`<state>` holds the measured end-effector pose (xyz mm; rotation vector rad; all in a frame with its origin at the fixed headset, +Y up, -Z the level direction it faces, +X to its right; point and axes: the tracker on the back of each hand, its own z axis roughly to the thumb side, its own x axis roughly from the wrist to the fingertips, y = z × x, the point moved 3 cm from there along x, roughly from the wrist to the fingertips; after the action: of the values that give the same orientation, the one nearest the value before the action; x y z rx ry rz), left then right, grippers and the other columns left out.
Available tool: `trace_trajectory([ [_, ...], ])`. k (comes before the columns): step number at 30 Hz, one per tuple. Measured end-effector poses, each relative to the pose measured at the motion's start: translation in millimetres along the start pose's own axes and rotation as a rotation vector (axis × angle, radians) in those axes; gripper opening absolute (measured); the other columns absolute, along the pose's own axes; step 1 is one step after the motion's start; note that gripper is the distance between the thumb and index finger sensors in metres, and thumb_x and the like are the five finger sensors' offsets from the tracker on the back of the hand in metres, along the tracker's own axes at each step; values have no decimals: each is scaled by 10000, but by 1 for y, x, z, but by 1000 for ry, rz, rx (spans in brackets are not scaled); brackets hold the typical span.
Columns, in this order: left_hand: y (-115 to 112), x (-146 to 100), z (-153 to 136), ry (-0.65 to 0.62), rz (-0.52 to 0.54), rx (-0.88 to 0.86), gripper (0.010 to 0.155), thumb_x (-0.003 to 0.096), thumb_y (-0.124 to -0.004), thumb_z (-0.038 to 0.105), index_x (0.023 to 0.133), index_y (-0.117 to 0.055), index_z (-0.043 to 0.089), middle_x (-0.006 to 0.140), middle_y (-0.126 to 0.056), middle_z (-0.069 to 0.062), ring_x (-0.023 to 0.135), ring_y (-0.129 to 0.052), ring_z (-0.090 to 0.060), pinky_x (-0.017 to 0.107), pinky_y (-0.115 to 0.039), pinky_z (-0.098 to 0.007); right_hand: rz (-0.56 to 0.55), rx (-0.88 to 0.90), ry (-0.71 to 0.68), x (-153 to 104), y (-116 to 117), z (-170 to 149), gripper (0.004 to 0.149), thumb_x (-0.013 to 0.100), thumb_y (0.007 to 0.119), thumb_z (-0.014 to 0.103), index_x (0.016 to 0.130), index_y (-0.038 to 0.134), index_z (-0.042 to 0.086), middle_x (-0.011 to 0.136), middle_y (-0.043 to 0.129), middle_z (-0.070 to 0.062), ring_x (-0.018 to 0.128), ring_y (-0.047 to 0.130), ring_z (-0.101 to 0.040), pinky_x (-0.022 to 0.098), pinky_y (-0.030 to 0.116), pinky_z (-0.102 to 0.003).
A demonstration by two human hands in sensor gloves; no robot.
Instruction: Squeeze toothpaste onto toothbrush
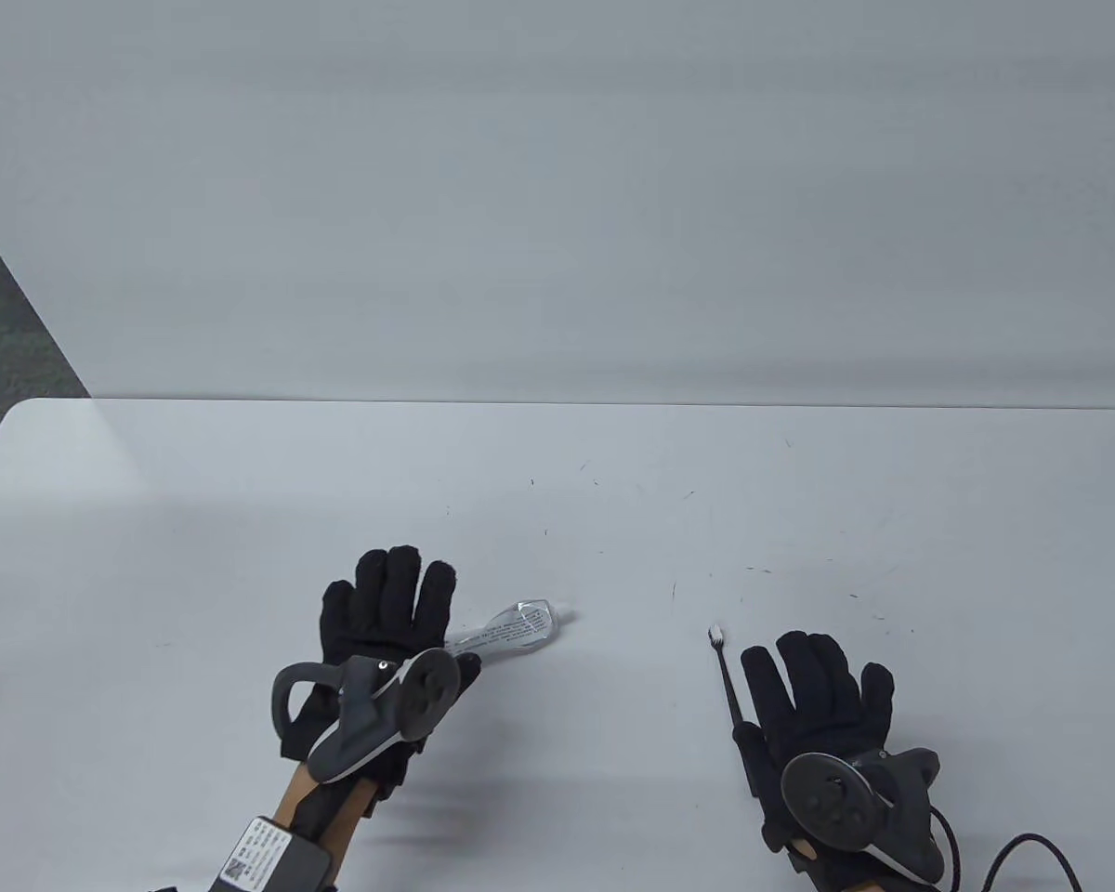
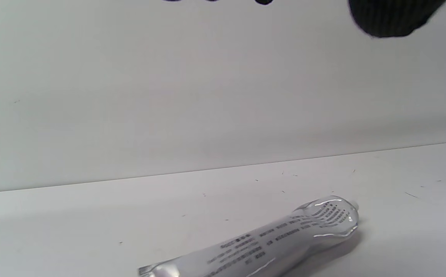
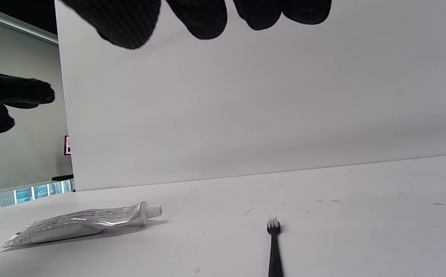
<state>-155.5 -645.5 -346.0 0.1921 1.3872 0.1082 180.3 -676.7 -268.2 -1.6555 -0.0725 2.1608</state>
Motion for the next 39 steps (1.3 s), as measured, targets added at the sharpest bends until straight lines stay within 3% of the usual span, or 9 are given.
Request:
trace_trajectory([
  [4,-32,30,27,-2,-156,31,825,400,-728,655,1104,-438,337,1191,-456,-92,1099,-523,-416,761,-520,-650,17,7,11,0,1,-3,662,440,687,416,1033,538,161,1100,457,-180,987,488,-532,580,357,-847],
  [9,-75,50,48,-2,-353,14,767,412,-754,614,1083,-526,321,1161,-550,-92,1063,-608,-415,745,-556,-637,48,21,32,1,3,-8,661,440,688,416,1031,547,157,1098,465,-181,985,494,-534,578,357,-848],
  [18,-119,61,54,44,-485,130,718,447,-754,571,1060,-529,273,1150,-529,-63,1059,-598,-405,742,-560,-632,71,40,42,3,4,-11,656,443,686,416,1029,556,152,1099,462,-185,985,489,-536,576,354,-849],
  [24,-120,73,51,67,-455,144,653,458,-776,528,1029,-578,280,1116,-605,-34,1036,-674,-367,736,-579,-625,95,46,41,4,6,-10,643,445,684,415,1020,584,145,1098,464,-189,984,489,-539,574,350,-850],
  [29,-121,86,50,86,-425,176,572,463,-873,426,972,-652,287,1045,-735,-28,939,-826,-334,714,-647,-582,102,49,43,4,6,-9,639,445,684,415,1016,593,143,1097,468,-189,983,491,-540,573,351,-850],
  [36,-130,91,51,93,-383,203,630,476,-856,366,1026,-570,256,1048,-704,-80,907,-802,-397,702,-649,-592,111,52,45,5,7,-8,637,444,685,413,1014,599,141,1095,474,-190,981,494,-541,573,352,-850],
  [37,-130,91,50,94,-371,203,704,407,-879,357,1029,-565,257,1048,-699,-88,905,-795,-402,701,-647,-593,113,54,47,5,6,-9,636,444,685,413,1013,600,141,1096,473,-189,982,494,-539,573,349,-851],
  [39,-129,89,48,89,-359,170,690,418,-857,347,1032,-555,259,1048,-689,-101,901,-782,-415,693,-645,-603,113,60,52,5,6,-11,637,444,686,412,1013,601,138,1096,474,-190,981,495,-541,574,349,-851],
])
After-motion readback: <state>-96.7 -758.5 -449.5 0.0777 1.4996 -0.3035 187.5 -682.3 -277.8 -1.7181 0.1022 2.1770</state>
